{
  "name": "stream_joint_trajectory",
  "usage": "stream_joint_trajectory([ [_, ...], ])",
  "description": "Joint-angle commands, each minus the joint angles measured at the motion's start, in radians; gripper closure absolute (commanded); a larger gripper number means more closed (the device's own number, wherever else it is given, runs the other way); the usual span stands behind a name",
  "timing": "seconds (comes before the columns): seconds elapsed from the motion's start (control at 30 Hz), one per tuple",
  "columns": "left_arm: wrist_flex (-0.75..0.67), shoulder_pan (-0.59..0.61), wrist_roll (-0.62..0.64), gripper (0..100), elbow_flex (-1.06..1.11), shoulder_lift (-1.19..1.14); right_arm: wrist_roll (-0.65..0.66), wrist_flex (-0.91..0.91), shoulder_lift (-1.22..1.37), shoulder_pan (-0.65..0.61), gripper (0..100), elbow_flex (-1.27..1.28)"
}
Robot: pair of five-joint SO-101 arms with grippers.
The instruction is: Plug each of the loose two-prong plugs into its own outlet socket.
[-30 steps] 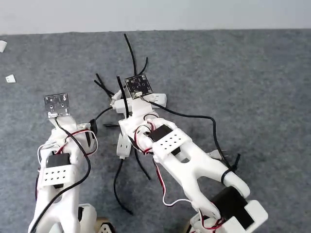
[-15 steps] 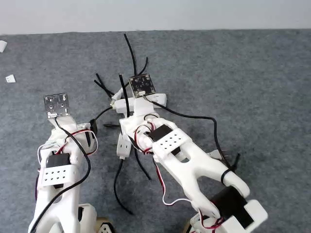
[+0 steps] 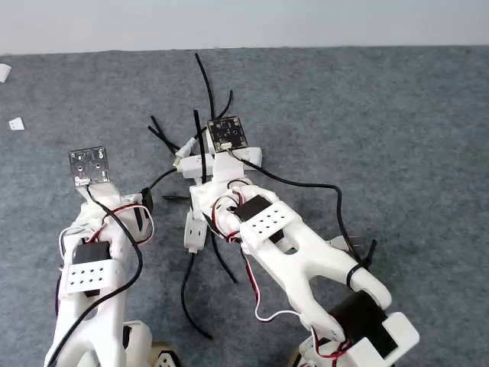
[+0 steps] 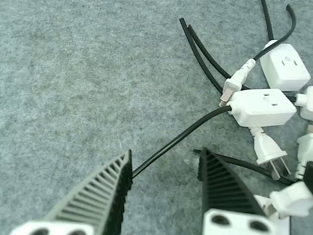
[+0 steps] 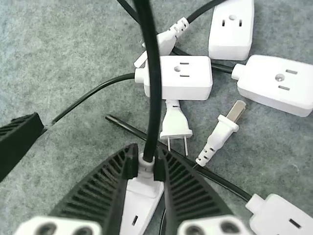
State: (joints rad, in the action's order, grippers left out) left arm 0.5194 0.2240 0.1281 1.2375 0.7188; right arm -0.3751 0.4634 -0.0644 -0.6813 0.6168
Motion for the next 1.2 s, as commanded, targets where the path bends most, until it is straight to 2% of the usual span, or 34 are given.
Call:
stream_joint_trajectory([
  [0.0, -0.029, 0.006, 0.009, 79, -0.015, 0.025, 0.003, 0.012, -0.007, -0.005, 99.1, -0.009],
  [0.2, -0.028, 0.006, 0.009, 79, -0.015, 0.025, 0.028, 0.007, -0.007, -0.027, 99.0, 0.011],
  [0.3, -0.026, 0.006, 0.009, 79, -0.015, 0.025, 0.087, -0.035, -0.022, -0.03, 99.0, 0.051],
  [0.6, -0.023, 0.006, 0.011, 79, -0.015, 0.017, 0.152, -0.156, -0.174, -0.067, 99.0, 0.224],
  [0.8, 0.034, 0.008, 0.006, 79, -0.133, -0.149, 0.229, -0.154, -0.199, -0.073, 99.0, 0.272],
  [1.0, 0.143, 0.058, 0.006, 79, -0.312, -0.353, 0.318, -0.228, -0.366, -0.116, 99.0, 0.437],
  [1.17, 0.164, 0.06, 0.005, 79, -0.349, -0.4, 0.402, -0.242, -0.461, -0.128, 99.1, 0.54],
])
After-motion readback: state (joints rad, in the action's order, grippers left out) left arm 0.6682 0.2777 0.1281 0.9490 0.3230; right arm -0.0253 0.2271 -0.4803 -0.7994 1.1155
